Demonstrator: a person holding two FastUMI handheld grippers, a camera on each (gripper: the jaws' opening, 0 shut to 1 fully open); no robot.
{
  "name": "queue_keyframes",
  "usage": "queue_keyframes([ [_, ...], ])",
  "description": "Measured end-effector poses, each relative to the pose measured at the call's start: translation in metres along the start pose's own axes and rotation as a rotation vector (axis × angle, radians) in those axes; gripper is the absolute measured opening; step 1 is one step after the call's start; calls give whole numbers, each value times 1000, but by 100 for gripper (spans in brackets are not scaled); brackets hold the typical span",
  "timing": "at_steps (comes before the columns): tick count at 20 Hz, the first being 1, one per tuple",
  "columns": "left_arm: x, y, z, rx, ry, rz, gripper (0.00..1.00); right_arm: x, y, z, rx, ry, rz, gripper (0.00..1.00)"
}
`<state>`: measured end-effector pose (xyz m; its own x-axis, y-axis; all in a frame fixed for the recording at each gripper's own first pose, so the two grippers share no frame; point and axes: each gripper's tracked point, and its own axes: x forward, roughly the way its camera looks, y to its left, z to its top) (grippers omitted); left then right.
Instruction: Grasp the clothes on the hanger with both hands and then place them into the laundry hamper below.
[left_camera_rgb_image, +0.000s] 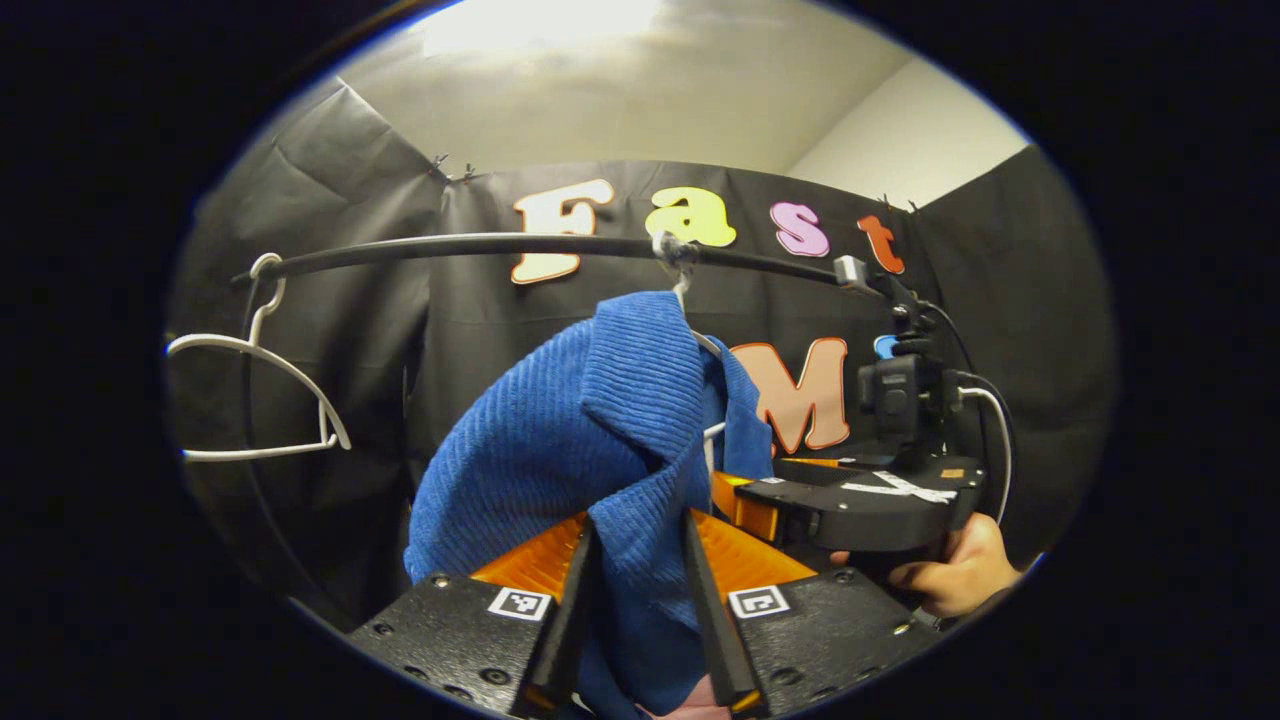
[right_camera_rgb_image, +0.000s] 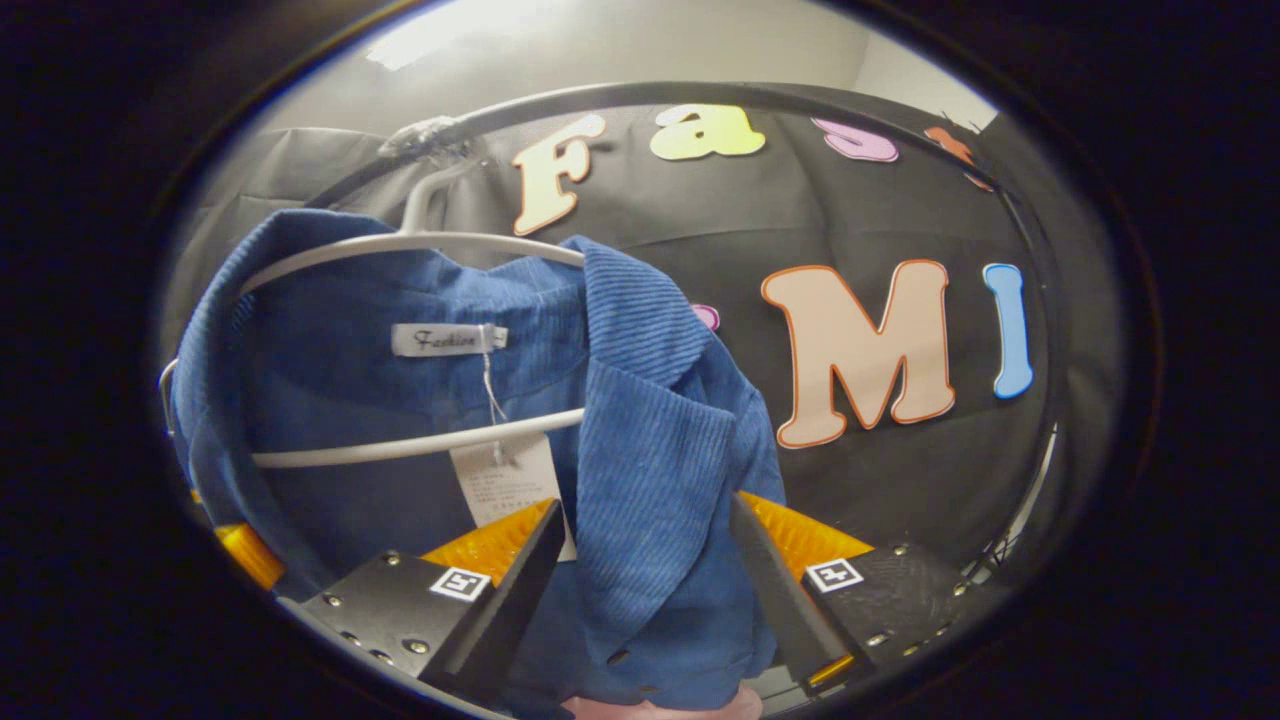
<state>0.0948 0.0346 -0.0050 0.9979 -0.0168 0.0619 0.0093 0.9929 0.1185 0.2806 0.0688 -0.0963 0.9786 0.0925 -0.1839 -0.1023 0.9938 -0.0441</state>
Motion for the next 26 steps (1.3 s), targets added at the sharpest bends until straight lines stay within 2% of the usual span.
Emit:
queue_keyframes([
  [1,3,1,-1,0,-7,4,43,7,-2,-2,-3,8,-14,99],
  [4,8,9,-5,-9,5,31,41,25,-4,-13,3,55,-32,99],
  [5,12,9,-6,-21,10,41,29,31,-3,-15,26,56,-20,94],
  [7,19,11,-11,-30,26,38,5,40,-12,-16,49,59,-60,52],
  [8,21,7,-13,-13,41,15,4,36,-17,-15,36,42,-90,31],
  [9,18,4,-12,3,43,-2,0,31,-21,-14,4,27,-109,31],
  [10,14,3,-10,7,45,-12,0,23,-28,-8,-10,-13,-148,17],
  [11,12,0,-9,3,40,-27,0,23,-33,-4,-10,-23,-151,3],
  [12,8,-5,-8,-5,42,-50,0,24,-26,-9,-9,-3,-115,3],
  [13,5,-6,-7,-16,39,-66,0,20,-25,-10,-28,-6,-125,2],
  [17,-34,-21,14,-89,32,-176,0,-6,-40,0,-128,-26,-205,2],
  [21,-75,-16,53,-112,-45,-223,0,-17,-53,6,-290,-65,-269,2],
  [22,-83,-14,61,-135,-55,-237,0,-19,-51,7,-282,-73,-282,2],
  [26,-93,17,79,-145,-79,-205,0,-31,-51,22,-212,-124,-302,3],
])
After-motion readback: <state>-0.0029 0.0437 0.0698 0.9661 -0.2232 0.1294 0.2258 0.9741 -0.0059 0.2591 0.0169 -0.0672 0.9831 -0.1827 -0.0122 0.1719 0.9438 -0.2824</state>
